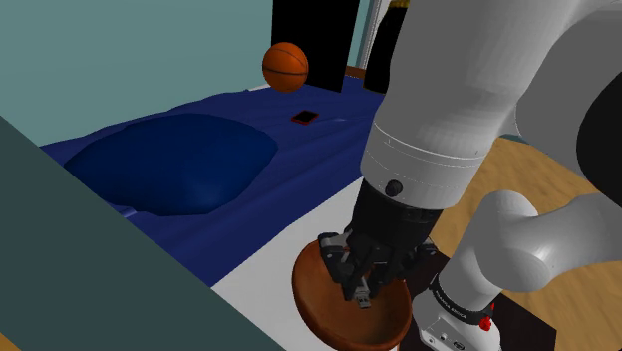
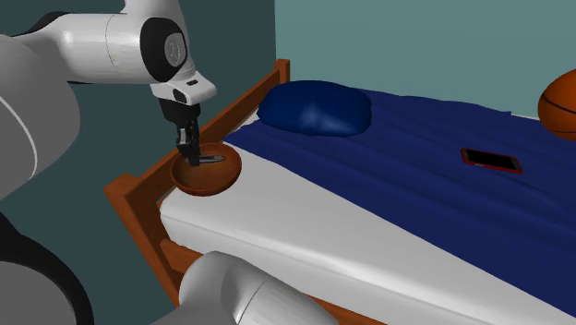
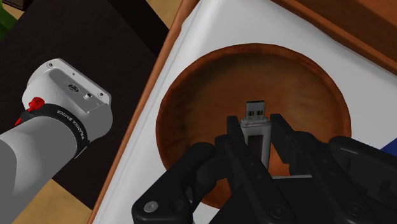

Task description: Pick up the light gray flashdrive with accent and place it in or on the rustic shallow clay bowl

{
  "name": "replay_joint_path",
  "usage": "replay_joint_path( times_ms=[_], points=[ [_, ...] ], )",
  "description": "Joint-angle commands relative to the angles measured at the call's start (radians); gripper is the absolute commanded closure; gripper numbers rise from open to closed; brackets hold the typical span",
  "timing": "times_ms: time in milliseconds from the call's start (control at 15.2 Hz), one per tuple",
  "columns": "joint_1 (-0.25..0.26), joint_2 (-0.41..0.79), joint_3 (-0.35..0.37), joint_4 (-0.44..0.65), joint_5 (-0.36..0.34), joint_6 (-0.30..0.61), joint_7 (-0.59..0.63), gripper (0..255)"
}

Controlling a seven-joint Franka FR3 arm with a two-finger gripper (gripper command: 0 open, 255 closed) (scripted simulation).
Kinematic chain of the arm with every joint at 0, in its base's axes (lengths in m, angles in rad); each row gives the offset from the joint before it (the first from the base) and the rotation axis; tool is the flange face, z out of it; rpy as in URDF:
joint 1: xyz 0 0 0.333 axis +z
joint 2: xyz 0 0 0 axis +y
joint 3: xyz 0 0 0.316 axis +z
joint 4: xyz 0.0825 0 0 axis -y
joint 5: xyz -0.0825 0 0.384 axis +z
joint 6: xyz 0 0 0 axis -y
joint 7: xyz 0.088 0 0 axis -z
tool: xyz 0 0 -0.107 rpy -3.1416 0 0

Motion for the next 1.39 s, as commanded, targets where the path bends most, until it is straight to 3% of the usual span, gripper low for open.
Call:
replay_joint_path(
  times_ms=[0,132,198,528,792,1320],
  points=[
    [0.000,0.000,0.000,-0.001,0.000,0.001,0.000,255],
    [0.000,0.000,0.000,0.000,0.000,0.001,0.000,255],
    [0.000,0.000,0.000,0.000,0.000,0.001,0.000,0],
    [0.000,0.000,0.000,0.000,0.000,0.001,0.000,0],
    [-0.017,0.023,-0.046,0.128,-0.042,-0.108,0.015,0],
    [-0.017,0.023,-0.046,0.128,-0.042,-0.108,0.015,0]
  ],
)
